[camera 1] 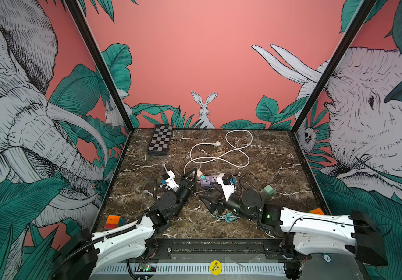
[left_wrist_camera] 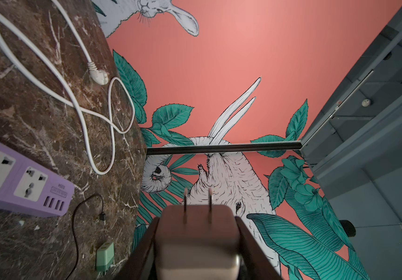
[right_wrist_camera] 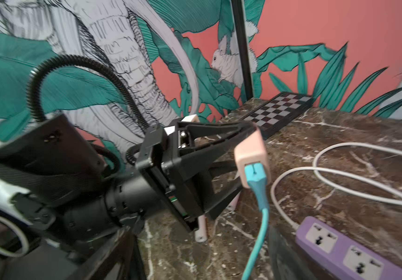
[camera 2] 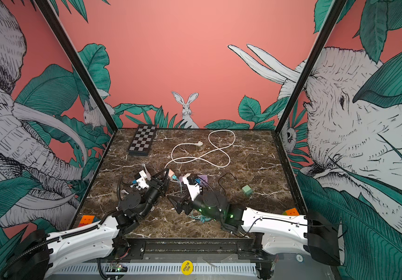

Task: Charge the electric toothbrush
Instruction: Insert the plug into the socket.

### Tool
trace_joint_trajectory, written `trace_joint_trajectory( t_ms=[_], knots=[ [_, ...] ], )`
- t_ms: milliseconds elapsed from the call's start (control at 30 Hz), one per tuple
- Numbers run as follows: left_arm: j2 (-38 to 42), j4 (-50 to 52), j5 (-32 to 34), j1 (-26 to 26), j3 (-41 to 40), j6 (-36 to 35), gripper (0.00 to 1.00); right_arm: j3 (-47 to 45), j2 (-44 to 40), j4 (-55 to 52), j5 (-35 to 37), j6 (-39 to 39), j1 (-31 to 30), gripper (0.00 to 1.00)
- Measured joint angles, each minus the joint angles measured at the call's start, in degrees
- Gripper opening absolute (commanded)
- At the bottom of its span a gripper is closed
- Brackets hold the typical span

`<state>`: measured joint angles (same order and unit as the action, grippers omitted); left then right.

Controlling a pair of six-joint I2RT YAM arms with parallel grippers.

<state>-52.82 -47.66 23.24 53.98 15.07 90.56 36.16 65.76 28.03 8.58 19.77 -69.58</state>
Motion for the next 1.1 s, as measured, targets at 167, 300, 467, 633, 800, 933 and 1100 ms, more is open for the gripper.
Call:
trace_joint_trajectory(
  t_ms=[167, 300, 467, 633, 800, 933, 1100],
  knots=[
    [0.5, 3.4, -1.8, 0.0, 0.2, 3.4, 0.00, 0.1, 4.4, 0.0, 3.6, -6.6, 0.4, 0.77],
    [2.0, 5.7, -2.5, 0.0, 0.2, 5.1, 0.00, 0.7, 6.9, 0.4, 4.8, -9.3, 1.2, 0.71],
    [3.0, 7.3, -3.1, 0.0, 0.2, 6.3, 0.00, 0.9, 7.9, 3.0, 4.4, -9.2, 4.5, 0.73],
    [2.7, 7.5, -3.6, 0.0, 0.2, 7.3, 0.00, 1.0, 9.5, 7.2, 1.7, -8.7, 6.2, 0.71],
    [2.0, 7.5, -4.0, 0.0, 0.2, 8.1, 0.00, 2.6, 12.2, 9.6, -1.2, -8.6, 6.2, 0.63],
    [2.0, 7.5, -4.0, 0.0, 0.2, 8.5, 0.00, 3.1, 13.6, 11.1, -1.6, -8.0, 6.2, 0.55],
    [2.0, 7.5, -4.0, 0.0, 0.2, 8.8, 0.00, 4.4, 15.3, 11.3, -0.9, -7.7, 6.2, 0.50]
  ],
)
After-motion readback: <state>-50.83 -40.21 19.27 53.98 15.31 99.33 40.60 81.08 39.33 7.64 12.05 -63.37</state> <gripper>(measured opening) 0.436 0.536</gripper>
